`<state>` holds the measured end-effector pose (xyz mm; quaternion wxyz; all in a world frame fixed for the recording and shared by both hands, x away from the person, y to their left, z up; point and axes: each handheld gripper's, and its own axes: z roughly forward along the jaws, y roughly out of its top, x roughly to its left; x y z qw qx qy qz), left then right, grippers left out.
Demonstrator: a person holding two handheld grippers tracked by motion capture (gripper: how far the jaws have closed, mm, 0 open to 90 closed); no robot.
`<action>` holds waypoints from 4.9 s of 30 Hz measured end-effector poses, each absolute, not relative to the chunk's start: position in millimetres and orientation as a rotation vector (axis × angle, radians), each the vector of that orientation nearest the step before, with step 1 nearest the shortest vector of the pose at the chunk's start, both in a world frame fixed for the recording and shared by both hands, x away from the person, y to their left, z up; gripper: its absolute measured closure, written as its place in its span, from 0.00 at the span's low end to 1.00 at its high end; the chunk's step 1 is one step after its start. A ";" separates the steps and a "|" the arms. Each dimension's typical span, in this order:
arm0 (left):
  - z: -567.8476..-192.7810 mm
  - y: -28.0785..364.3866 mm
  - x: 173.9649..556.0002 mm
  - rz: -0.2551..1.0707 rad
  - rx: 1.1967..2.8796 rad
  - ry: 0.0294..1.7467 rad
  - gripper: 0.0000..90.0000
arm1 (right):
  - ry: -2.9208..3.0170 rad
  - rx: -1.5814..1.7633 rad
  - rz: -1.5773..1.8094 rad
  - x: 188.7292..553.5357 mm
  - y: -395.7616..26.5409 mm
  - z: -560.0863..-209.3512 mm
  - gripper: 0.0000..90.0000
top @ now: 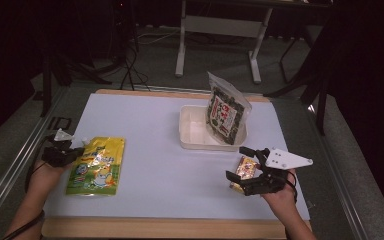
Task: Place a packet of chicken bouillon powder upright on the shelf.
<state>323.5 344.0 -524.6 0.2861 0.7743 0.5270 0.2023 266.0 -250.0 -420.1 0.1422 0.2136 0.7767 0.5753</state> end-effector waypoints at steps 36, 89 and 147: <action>-459.1 343.9 269.5 0.539 1.847 1.054 1.00 | 2.254 0.502 1.629 270.5 -228.4 -417.4 0.13; -443.0 338.7 226.9 0.461 1.761 0.804 1.00 | 2.667 0.357 1.915 327.6 18.1 -480.2 0.85; -468.4 219.3 252.3 0.501 1.696 0.803 0.01 | 2.064 0.941 1.653 325.4 -173.7 -348.3 1.00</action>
